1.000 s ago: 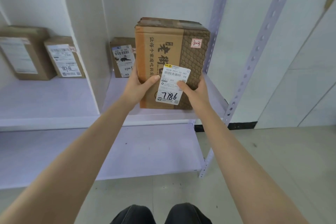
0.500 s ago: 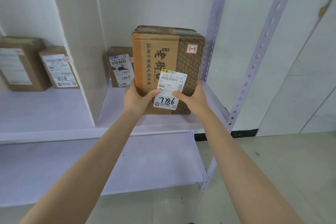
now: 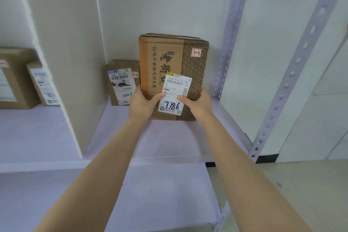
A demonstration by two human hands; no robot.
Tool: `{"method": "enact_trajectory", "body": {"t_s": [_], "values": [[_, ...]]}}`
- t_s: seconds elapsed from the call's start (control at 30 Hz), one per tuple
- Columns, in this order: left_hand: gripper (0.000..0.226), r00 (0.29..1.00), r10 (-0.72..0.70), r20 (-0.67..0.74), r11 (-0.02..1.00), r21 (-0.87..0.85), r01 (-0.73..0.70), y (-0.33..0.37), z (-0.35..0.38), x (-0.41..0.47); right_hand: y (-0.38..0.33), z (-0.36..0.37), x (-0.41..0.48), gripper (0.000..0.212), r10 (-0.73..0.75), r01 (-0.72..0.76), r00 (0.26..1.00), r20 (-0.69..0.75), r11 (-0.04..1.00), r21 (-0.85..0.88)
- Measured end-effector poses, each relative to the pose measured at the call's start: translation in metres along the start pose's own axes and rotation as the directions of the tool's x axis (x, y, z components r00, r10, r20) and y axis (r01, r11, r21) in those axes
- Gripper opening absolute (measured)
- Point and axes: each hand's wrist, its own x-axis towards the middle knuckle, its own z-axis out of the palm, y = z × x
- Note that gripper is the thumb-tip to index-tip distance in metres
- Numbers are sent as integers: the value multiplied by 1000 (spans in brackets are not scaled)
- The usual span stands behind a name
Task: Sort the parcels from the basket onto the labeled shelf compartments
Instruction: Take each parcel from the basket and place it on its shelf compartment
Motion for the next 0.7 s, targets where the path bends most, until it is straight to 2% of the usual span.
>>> {"method": "enact_trajectory", "body": {"t_s": [0.7], "values": [[63, 996, -42, -76, 998, 47, 46, -8, 24, 37, 19, 21, 43, 70, 13, -12, 998, -55, 1000, 16]]}}
